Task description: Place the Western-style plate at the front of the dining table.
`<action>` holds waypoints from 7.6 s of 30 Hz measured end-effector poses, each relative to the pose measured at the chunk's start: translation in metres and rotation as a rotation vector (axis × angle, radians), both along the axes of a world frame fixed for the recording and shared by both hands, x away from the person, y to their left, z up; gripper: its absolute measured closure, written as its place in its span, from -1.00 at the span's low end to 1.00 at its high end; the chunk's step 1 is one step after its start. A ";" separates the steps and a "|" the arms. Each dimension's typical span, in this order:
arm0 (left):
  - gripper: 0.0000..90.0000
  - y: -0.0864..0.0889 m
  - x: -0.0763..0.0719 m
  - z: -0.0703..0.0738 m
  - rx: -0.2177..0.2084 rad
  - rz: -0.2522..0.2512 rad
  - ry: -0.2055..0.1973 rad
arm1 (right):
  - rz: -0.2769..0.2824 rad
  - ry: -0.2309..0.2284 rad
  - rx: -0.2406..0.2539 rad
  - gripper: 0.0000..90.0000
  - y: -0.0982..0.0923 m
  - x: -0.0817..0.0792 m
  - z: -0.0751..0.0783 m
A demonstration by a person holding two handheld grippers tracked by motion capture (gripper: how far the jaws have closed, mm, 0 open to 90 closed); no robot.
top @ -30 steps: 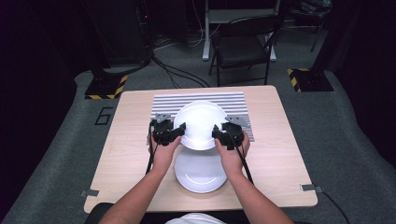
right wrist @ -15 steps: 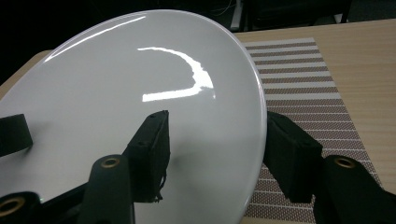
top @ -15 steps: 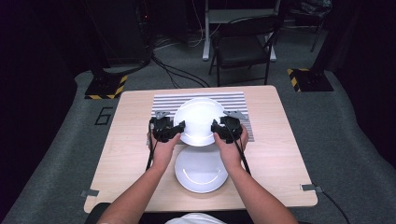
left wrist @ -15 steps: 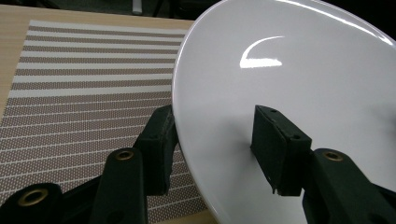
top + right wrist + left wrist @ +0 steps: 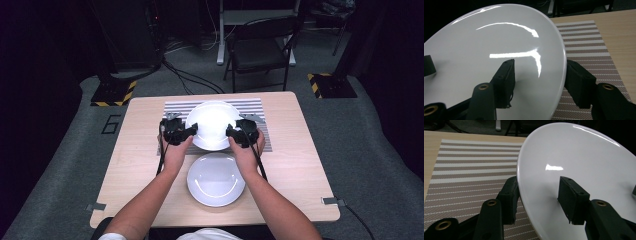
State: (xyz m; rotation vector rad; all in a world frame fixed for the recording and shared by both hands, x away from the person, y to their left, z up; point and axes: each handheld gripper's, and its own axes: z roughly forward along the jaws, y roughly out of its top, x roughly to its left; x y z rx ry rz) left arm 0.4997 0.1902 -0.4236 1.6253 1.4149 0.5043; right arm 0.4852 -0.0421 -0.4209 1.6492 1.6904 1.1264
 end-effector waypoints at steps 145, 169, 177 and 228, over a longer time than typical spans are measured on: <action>0.26 0.009 0.089 -0.082 0.030 0.035 0.150 | 0.009 0.177 -0.042 0.04 0.012 0.098 -0.078; 0.26 0.008 0.095 -0.087 0.046 0.031 0.171 | 0.019 0.209 -0.050 0.05 0.012 0.105 -0.086; 0.26 0.006 0.097 -0.092 0.048 0.029 0.189 | 0.013 0.230 -0.038 0.05 0.009 0.108 -0.091; 0.00 0.024 0.082 -0.080 0.072 -0.011 0.175 | 0.035 0.223 -0.015 -0.08 -0.019 0.085 -0.080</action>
